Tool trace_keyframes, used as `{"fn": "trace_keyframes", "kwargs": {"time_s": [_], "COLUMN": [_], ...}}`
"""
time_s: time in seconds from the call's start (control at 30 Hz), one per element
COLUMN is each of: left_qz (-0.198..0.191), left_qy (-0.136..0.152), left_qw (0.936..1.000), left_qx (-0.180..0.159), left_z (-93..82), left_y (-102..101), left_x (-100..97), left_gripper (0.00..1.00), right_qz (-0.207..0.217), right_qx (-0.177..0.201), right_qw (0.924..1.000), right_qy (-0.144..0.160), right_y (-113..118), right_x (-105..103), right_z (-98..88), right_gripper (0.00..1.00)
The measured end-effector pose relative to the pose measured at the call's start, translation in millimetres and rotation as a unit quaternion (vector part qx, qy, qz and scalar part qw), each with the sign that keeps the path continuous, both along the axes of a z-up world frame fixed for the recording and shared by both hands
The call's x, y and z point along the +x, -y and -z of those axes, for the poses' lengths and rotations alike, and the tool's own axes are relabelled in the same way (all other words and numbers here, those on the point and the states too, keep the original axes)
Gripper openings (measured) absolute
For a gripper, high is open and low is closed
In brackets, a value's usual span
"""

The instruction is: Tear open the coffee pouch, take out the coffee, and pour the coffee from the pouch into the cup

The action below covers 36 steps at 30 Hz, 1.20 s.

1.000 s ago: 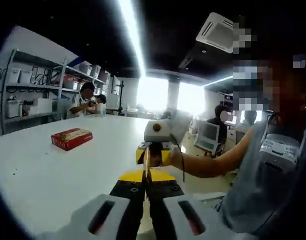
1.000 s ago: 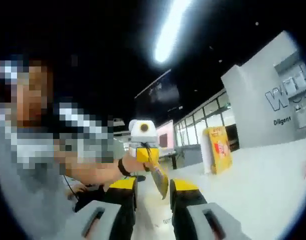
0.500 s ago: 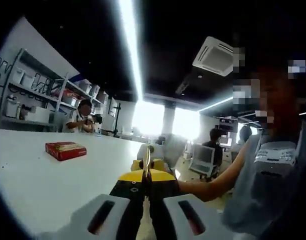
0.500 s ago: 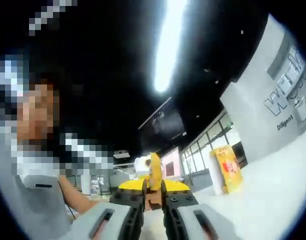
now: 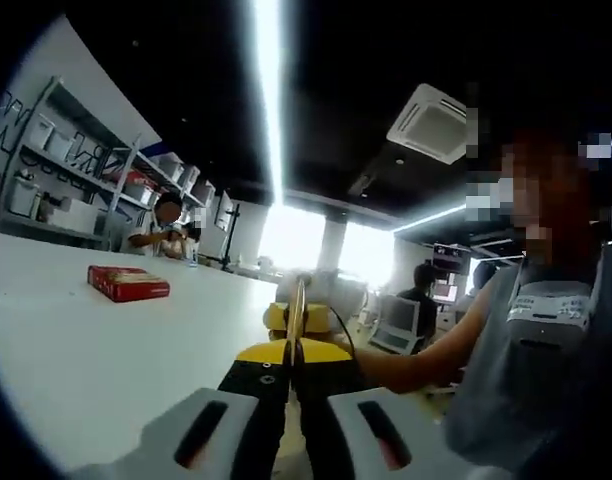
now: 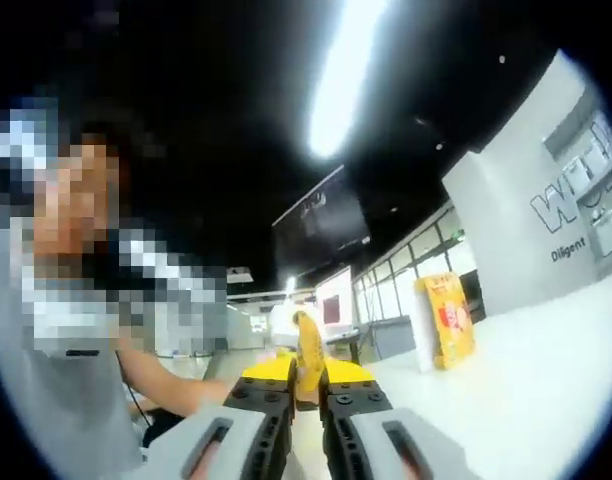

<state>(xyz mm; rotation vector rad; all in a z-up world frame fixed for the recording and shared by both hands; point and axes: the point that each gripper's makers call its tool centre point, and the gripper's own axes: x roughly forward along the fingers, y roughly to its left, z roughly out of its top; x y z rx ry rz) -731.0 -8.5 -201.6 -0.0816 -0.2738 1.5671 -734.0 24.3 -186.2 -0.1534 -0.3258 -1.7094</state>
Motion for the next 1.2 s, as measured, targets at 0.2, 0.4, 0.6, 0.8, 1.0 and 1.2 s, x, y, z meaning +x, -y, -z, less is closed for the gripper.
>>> {"fn": "trace_keyframes", "kwargs": {"time_s": [0.2,0.4,0.6,0.8,1.0,1.2], "left_qz": [-0.008,0.011,0.007,-0.013,-0.066,-0.118], "left_qy": [-0.028,-0.067,-0.078,-0.087,-0.094,-0.128], "left_qw": [0.9989,0.9963,0.9963,0.996,0.9933,0.9846], "left_qx": [-0.038,-0.053,-0.036,-0.017,-0.01,-0.015], "left_z": [17.1,6.8,-8.1,-14.5,-14.7,-10.4], "left_y": [-1.7,-1.9,1.3,5.4,11.4,8.3], "left_x": [-8.4,-7.2,-17.7,-39.0,-71.5,-98.4], "left_gripper": [0.11,0.18,0.18,0.17,0.17,0.15], "right_qz": [0.007,-0.002,-0.036,-0.091,-0.153,-0.178], "right_qx": [0.056,0.106,0.156,0.215,0.239,0.257], "right_qw": [0.9984,0.9944,0.987,0.971,0.9555,0.9456], "right_qy": [-0.002,-0.005,-0.015,-0.053,-0.081,-0.089], "right_y": [-2.1,-6.1,-3.1,5.4,10.9,17.7], "right_x": [-4.8,-12.0,-13.3,-11.0,-12.0,-15.2], "right_z": [14.1,18.0,21.8,19.3,15.4,20.9], "right_gripper": [0.1,0.1,0.09,0.09,0.09,0.09]}}
